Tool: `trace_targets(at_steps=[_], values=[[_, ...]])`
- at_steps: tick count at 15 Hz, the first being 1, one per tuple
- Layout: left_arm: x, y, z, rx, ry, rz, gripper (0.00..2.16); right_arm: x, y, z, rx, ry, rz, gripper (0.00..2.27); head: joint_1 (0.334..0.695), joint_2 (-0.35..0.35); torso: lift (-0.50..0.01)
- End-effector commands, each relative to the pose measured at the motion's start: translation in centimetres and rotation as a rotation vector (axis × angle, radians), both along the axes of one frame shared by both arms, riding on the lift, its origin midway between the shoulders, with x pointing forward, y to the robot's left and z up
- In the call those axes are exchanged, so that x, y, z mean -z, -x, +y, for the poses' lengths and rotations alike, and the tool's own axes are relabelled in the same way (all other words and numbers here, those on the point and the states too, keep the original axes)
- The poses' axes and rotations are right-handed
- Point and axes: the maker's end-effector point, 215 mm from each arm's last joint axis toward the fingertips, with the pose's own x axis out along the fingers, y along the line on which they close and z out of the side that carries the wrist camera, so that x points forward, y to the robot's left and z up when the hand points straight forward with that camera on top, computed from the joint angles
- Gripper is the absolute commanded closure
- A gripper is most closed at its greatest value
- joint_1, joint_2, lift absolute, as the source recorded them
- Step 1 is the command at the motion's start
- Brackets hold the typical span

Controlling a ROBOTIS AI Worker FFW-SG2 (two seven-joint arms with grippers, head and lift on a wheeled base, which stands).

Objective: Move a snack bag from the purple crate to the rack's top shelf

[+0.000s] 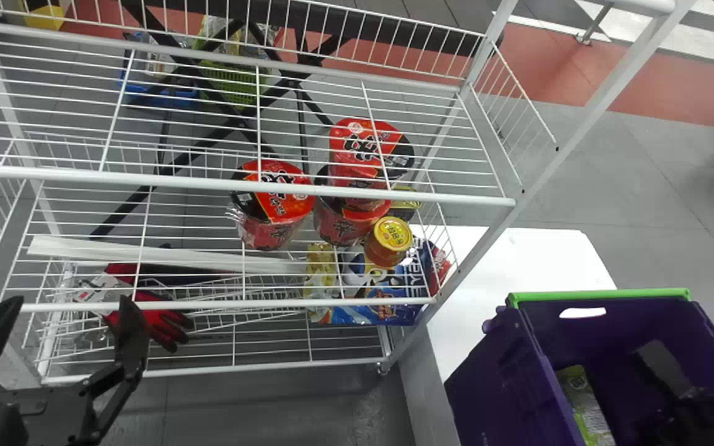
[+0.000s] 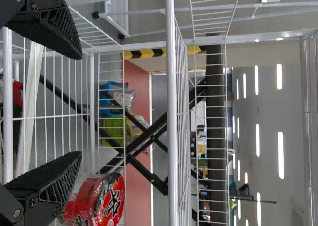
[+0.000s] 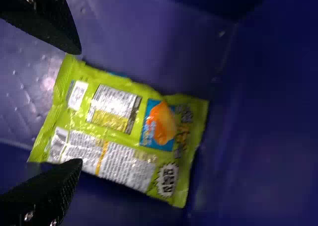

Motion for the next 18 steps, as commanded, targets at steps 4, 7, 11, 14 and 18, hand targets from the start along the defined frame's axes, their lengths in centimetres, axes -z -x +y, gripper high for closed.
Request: trace_targets(at_steps=[4,7,11,14,18], values=[[0.1,-0.5,0.3,0.0,0.013,0.0,0.14,3.4,3.9,-1.2,0.124,0.074,0.035,0.0,0.695,-0.35,-0.454],[0.8,-0.6,0.4,0.001,0.02,0.011,0.14,4.5,3.9,-1.4,0.2,0.078,-0.026,0.03,0.695,-0.35,-0.454],[1.0,-0.5,0.5,0.006,0.018,0.013,0.14,5.3,1.5,-0.6,0.248,0.041,-0.083,0.03,0.695,-0.35,-0.454],[1.4,-0.5,0.9,0.001,0.019,0.022,0.14,5.8,-0.5,0.0,0.22,0.013,-0.118,0.03,0.695,-0.35,-0.454],[1.5,-0.6,1.0,0.009,0.028,0.023,0.14,6.8,-1.2,0.5,0.158,0.044,-0.099,0.04,0.695,-0.35,-0.454]])
